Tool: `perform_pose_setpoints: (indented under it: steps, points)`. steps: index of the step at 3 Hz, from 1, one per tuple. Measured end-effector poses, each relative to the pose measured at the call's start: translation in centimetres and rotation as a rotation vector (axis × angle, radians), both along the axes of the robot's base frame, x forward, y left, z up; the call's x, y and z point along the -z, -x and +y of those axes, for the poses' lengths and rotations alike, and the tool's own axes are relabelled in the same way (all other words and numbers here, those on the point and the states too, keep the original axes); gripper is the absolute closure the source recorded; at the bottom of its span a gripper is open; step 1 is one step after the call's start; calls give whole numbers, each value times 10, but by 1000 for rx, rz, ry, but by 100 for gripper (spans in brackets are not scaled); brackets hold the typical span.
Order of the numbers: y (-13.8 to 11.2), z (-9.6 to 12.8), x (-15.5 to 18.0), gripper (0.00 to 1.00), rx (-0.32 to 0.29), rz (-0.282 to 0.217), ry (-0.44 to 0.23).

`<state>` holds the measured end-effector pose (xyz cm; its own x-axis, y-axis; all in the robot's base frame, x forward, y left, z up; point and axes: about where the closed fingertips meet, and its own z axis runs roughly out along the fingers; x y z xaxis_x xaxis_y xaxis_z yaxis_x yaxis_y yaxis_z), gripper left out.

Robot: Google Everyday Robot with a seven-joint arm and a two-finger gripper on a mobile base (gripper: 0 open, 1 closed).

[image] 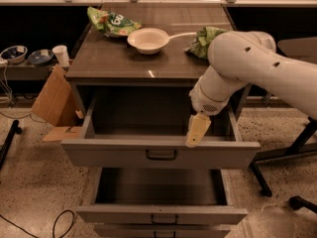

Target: Open top drawer

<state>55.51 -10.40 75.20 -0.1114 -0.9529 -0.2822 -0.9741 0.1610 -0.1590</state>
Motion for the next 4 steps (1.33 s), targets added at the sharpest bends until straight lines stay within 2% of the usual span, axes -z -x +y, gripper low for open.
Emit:
perform_pose_setpoints:
  steps: [2, 3, 4]
  points:
    - [-24, 1, 23, 57, 135, 9, -67]
    - [-30, 4, 31, 81, 165, 13, -83]
    - [-28, 7, 47, 100, 169, 32, -92]
